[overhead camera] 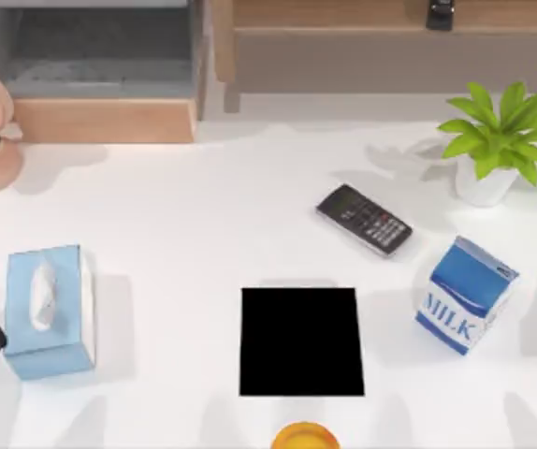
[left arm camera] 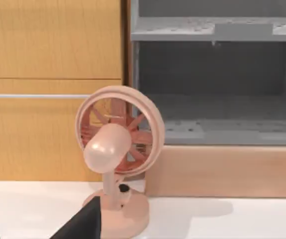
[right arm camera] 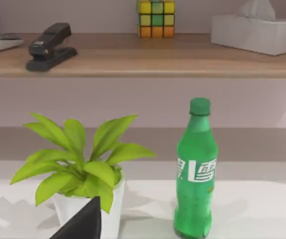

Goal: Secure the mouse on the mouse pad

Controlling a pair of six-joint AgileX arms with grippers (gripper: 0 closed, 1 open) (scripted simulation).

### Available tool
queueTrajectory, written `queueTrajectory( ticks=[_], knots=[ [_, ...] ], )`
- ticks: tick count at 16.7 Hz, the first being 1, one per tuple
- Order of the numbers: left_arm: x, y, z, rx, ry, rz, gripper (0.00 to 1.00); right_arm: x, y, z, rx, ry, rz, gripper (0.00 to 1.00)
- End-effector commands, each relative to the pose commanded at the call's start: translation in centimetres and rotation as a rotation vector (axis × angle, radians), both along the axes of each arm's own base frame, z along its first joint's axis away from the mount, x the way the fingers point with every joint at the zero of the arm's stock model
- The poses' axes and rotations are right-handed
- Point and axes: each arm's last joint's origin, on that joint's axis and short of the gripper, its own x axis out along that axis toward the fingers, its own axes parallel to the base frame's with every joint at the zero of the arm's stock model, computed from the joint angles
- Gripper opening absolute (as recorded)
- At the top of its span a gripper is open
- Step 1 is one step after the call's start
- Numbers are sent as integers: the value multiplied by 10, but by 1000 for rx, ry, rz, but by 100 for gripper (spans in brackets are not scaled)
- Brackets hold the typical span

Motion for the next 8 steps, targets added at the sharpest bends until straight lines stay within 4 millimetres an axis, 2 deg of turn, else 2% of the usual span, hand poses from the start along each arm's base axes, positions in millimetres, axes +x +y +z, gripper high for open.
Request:
queueTrajectory(
  ticks=[4,8],
  knots=[
    [0,0,0,0,0,0,100,0,0,6,-10,26,3,100],
    [0,0,0,0,0,0,100,6,0,36,-62,178,6,100]
  ],
)
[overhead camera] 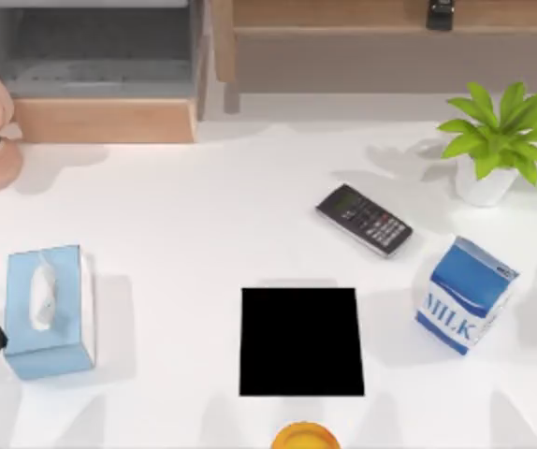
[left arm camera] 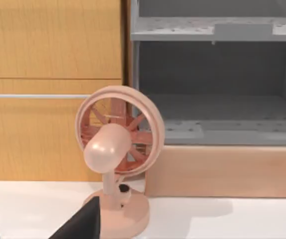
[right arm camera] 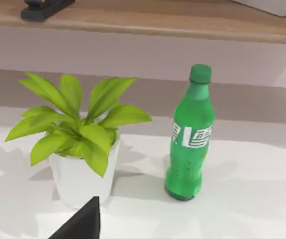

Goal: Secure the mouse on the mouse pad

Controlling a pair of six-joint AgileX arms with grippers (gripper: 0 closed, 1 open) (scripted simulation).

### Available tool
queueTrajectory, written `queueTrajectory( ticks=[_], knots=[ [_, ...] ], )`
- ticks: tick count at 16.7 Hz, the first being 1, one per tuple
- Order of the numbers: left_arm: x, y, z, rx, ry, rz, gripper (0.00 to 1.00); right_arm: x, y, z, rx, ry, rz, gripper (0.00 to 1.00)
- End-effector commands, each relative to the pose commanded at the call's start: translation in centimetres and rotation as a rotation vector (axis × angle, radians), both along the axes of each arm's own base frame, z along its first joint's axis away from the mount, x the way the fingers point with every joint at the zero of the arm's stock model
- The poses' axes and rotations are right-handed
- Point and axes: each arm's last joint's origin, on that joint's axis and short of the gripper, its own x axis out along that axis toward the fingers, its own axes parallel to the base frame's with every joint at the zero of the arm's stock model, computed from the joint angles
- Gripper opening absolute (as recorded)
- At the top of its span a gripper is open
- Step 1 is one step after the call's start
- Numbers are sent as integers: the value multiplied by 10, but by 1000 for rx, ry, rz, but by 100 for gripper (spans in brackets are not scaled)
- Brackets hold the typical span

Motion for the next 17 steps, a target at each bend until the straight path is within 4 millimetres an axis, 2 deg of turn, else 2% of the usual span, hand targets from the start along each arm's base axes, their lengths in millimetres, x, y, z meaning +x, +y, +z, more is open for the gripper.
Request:
queueTrajectory(
  ticks=[3,6,11,14,17],
  knots=[
    [0,0,0,0,0,0,100,19,-1,25,-52,222,7,100],
    [0,0,0,0,0,0,100,58,-3,37,-102,529,33,100],
    [0,0,0,0,0,0,100,131,-8,30,-157,998,112,100],
    [0,0,0,0,0,0,100,169,-12,21,-173,1186,160,100],
    [0,0,0,0,0,0,100,198,-15,8,-179,1320,200,100]
  ],
)
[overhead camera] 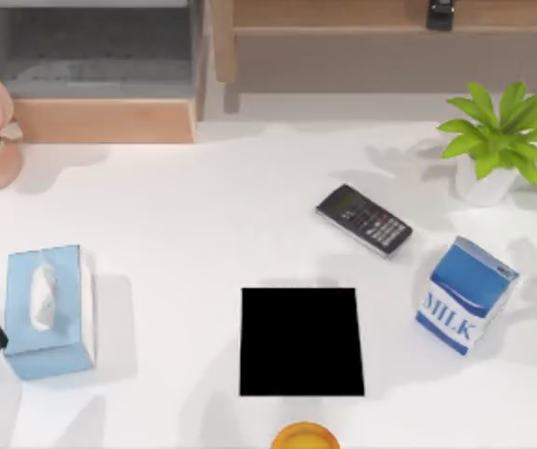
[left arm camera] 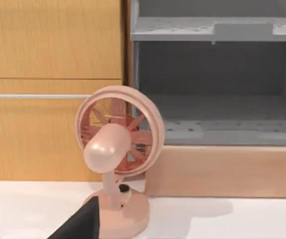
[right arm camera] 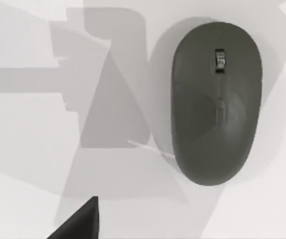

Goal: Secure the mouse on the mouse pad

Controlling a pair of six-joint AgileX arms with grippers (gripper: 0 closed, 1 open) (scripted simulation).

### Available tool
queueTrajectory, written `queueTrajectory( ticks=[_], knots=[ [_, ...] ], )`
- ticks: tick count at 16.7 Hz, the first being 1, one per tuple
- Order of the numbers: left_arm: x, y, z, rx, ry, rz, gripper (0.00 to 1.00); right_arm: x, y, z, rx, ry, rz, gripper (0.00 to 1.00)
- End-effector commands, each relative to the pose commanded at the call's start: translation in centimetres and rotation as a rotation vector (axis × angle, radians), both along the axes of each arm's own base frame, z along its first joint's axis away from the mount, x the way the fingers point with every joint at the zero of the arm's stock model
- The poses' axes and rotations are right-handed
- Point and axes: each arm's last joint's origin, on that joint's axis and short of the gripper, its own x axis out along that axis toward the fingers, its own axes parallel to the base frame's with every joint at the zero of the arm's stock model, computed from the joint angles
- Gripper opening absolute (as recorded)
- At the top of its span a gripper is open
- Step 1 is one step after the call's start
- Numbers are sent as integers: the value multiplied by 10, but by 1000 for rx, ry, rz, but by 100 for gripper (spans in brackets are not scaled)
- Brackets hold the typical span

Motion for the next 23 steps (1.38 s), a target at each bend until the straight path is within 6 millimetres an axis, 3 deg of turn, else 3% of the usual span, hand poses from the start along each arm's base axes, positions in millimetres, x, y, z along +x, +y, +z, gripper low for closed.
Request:
queueTrajectory(
  ticks=[3,10,16,19,23],
  knots=[
    [0,0,0,0,0,0,100,15,-2,-6,3,60,16,100],
    [0,0,0,0,0,0,100,14,-1,-10,3,61,20,100],
    [0,0,0,0,0,0,100,1,-3,-67,3,64,19,100],
    [0,0,0,0,0,0,100,6,-2,-95,3,69,19,100],
    [0,0,0,0,0,0,100,16,-2,-107,3,64,17,100]
  ],
)
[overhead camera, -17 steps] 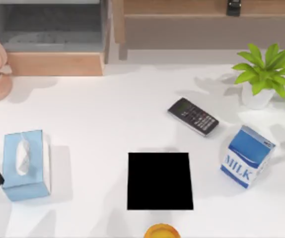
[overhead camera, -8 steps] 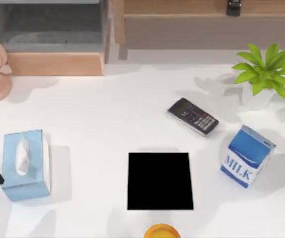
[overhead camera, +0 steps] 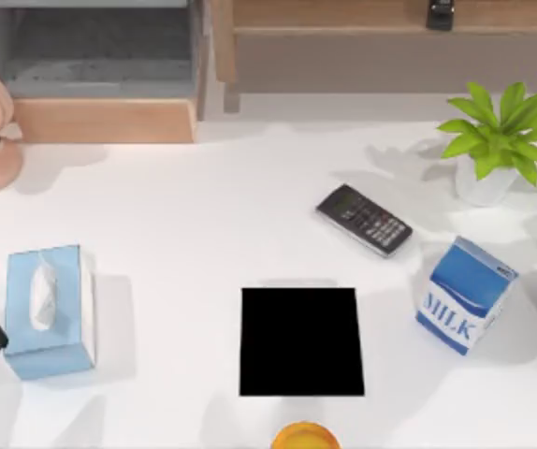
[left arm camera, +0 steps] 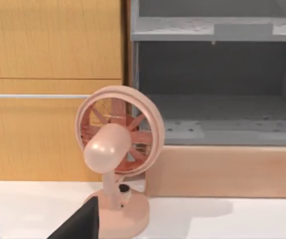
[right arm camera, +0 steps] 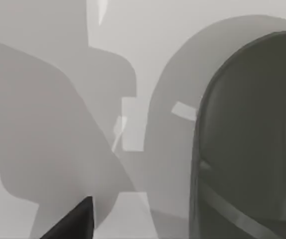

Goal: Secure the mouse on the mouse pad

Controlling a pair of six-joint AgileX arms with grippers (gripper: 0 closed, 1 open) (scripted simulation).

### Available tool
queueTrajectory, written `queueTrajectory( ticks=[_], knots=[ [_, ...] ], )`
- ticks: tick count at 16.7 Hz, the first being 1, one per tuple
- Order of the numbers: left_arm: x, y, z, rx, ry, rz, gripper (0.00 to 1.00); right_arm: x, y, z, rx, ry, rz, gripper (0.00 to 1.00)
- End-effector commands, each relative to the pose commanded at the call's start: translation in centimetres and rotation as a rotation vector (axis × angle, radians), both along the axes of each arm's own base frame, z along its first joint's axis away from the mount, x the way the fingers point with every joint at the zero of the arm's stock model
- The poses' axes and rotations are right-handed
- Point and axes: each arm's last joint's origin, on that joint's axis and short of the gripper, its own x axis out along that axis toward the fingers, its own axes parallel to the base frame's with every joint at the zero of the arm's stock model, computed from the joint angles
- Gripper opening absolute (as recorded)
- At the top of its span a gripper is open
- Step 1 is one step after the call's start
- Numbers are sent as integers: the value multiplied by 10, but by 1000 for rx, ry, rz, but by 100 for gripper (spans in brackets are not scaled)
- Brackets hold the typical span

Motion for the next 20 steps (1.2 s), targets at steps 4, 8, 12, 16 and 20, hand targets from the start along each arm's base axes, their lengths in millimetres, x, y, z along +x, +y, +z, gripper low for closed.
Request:
queueTrajectory(
  ticks=[4,8,12,16,20],
  knots=[
    [0,0,0,0,0,0,100,0,0,0,0,0,0,92],
    [0,0,0,0,0,0,100,0,0,0,0,0,0,62],
    [0,0,0,0,0,0,100,0,0,0,0,0,0,32],
    [0,0,0,0,0,0,100,0,0,0,0,0,0,2],
    [0,0,0,0,0,0,100,0,0,0,0,0,0,0]
  ],
)
